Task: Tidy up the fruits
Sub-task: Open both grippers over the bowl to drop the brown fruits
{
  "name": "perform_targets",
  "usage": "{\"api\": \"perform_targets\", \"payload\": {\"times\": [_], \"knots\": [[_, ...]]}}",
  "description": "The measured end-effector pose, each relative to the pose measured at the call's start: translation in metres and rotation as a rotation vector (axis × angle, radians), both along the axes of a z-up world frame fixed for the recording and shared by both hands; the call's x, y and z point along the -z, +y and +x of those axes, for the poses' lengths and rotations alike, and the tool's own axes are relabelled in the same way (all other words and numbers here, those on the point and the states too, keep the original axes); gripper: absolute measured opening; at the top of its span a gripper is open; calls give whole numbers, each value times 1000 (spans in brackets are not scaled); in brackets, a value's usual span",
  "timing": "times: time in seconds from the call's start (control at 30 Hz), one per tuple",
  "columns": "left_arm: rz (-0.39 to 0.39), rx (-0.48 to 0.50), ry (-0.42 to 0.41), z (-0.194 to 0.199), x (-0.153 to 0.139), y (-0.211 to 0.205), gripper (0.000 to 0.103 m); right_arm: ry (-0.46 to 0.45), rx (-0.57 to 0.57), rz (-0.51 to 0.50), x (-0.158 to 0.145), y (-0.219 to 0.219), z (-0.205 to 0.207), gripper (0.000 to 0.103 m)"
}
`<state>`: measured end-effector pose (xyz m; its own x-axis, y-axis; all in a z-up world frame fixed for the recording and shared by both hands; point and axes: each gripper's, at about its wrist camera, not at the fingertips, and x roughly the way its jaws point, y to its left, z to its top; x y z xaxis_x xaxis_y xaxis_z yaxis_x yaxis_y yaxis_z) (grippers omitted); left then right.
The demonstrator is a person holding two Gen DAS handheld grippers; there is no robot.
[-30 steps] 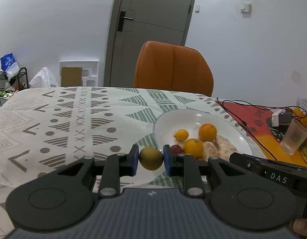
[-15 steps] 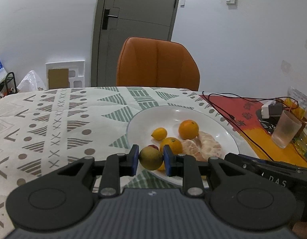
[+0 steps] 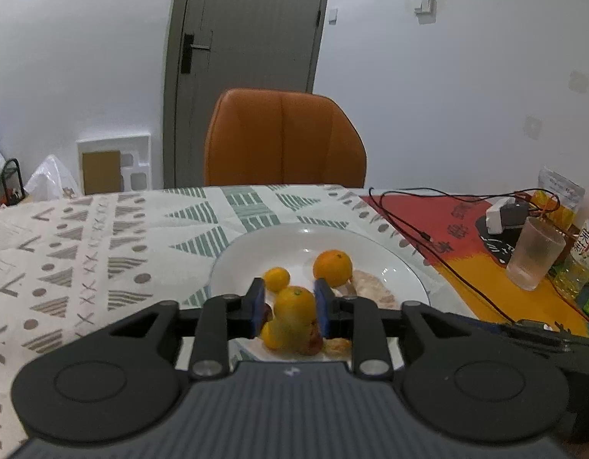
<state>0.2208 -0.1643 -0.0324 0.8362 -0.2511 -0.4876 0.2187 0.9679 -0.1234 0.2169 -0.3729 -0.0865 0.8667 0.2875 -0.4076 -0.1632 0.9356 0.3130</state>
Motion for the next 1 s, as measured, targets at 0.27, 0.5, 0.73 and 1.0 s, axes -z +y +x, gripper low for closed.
{"api": "perform_targets", "payload": {"times": [0.27, 0.5, 0.73, 1.0], "knots": [[4, -32, 16, -7, 0, 12, 35, -2, -9, 7, 0, 2, -4, 30], [4, -73, 1, -19, -4, 26, 59, -7, -23, 4, -3, 9, -8, 33], [13, -125, -28, -35, -9, 41, 81, -20, -29, -2, -8, 16, -15, 43], [19, -186, -39, -52, -15, 58, 91, -50, -46, -11, -16, 26, -29, 63]]}}
